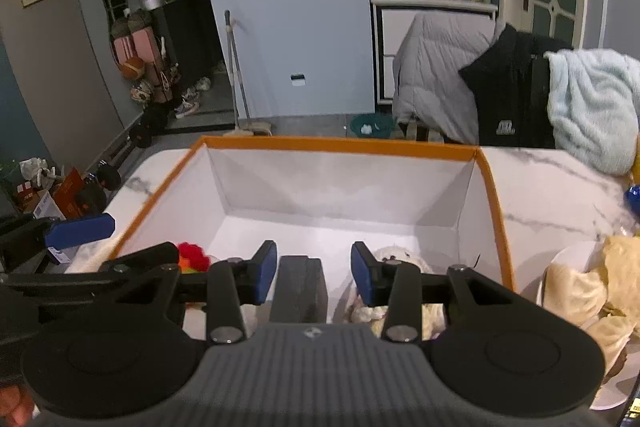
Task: Organize objects
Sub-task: 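Withdraw both grippers up and away from the orange box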
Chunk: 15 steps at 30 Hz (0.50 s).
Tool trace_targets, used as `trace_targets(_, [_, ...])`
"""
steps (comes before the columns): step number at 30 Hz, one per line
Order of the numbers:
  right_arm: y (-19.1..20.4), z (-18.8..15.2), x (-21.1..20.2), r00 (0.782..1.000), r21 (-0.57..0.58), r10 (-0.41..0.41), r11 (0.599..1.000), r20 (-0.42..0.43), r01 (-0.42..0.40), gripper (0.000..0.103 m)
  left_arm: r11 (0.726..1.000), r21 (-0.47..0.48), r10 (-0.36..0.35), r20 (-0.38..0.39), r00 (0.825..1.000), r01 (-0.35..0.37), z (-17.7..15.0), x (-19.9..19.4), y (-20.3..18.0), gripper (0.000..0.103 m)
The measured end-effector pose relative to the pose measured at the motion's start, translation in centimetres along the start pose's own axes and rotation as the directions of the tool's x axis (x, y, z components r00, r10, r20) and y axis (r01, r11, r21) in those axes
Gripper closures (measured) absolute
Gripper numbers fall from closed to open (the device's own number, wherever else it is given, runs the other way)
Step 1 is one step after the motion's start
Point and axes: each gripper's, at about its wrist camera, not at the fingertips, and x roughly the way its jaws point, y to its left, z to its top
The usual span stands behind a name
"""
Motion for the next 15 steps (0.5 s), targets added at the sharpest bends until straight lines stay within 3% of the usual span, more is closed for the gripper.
trace_targets(8, [2.1, -0.8, -4.8, 0.998, -0.060, 0.038, 0.998, 0.047, -0.035, 0.055, 0.999, -0.027, -0.039, 0.047, 0.998, 0.040, -0.3, -4.5, 1.4, 0.028])
trace_targets(15, [4.2, -3.4, -8.7, 0.996, -0.145, 0.074, 0.987, 0.051, -0.066, 0.049, 0.996, -0.046, -0.069, 0.066, 0.995, 0.072, -2.1, -7.6, 2.1, 0.025])
